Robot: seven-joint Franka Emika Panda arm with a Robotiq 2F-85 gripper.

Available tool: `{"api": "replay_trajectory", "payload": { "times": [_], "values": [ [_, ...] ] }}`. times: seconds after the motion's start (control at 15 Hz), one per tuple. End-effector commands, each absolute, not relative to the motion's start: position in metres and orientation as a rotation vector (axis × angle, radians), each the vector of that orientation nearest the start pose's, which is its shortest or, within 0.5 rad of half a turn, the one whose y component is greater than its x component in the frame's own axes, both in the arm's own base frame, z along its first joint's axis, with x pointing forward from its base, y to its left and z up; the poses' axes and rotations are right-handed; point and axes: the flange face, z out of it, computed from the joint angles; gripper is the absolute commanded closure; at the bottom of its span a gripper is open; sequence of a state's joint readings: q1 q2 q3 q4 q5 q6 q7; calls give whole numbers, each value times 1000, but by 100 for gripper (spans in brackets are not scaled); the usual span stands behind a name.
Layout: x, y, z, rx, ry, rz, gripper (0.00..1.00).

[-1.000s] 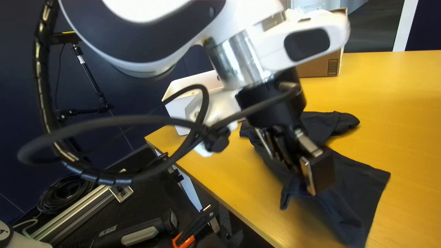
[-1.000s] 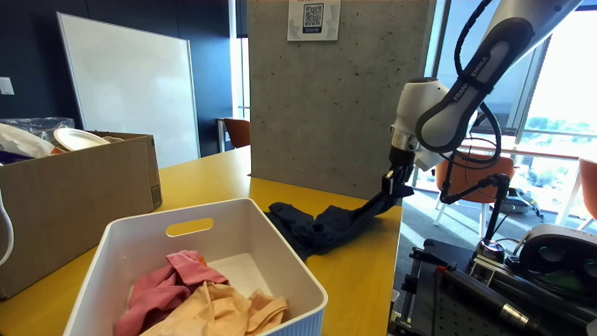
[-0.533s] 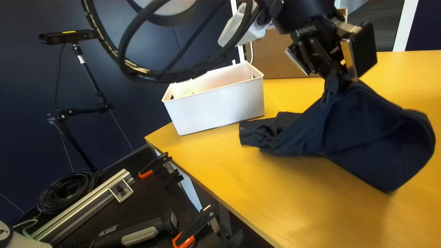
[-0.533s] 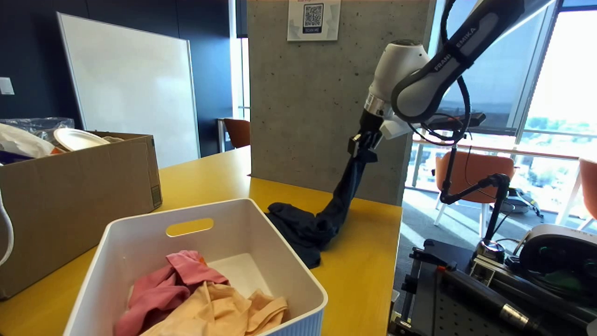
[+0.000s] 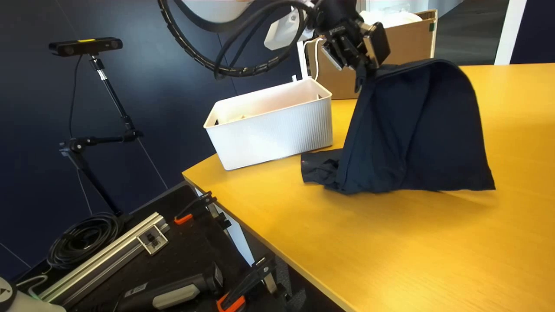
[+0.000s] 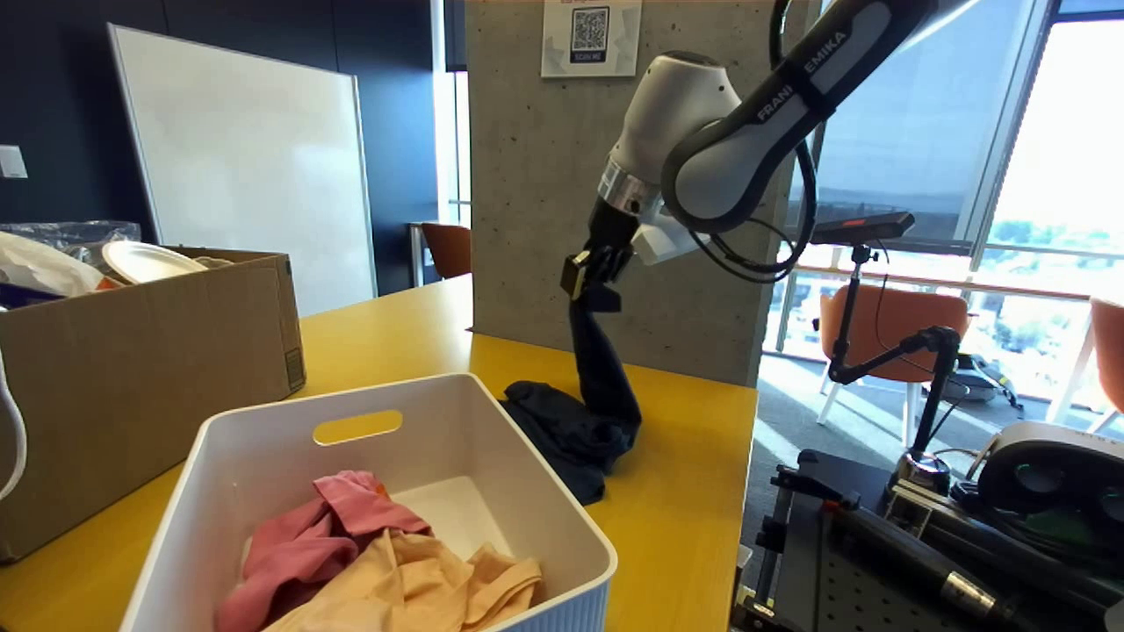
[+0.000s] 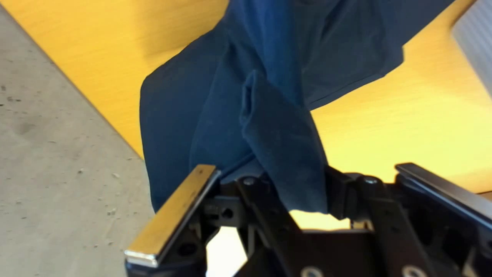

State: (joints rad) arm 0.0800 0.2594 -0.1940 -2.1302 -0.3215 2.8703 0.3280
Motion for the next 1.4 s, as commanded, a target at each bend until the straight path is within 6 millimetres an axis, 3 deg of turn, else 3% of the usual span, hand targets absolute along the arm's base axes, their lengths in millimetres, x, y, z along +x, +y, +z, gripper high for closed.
{"api": "replay_trajectory", "payload": {
  "times": [0.0, 0.13, 0.33, 0.47, 0.87, 0.93, 1.07, 1.33],
  "values": [
    [621, -8, 299, -3120, 76, -778, 97],
    [613, 16, 277, -3082, 1, -745, 97],
    [580, 41, 260, -3050, -70, -653, 97],
    [565, 44, 247, -3034, -87, -603, 97],
    [553, 24, 193, -2966, -84, -441, 95],
    [550, 20, 192, -2963, -82, -434, 64],
    [539, 14, 198, -2958, -83, -423, 57],
    [516, 2, 226, -2934, -41, -425, 28]
  ]
}}
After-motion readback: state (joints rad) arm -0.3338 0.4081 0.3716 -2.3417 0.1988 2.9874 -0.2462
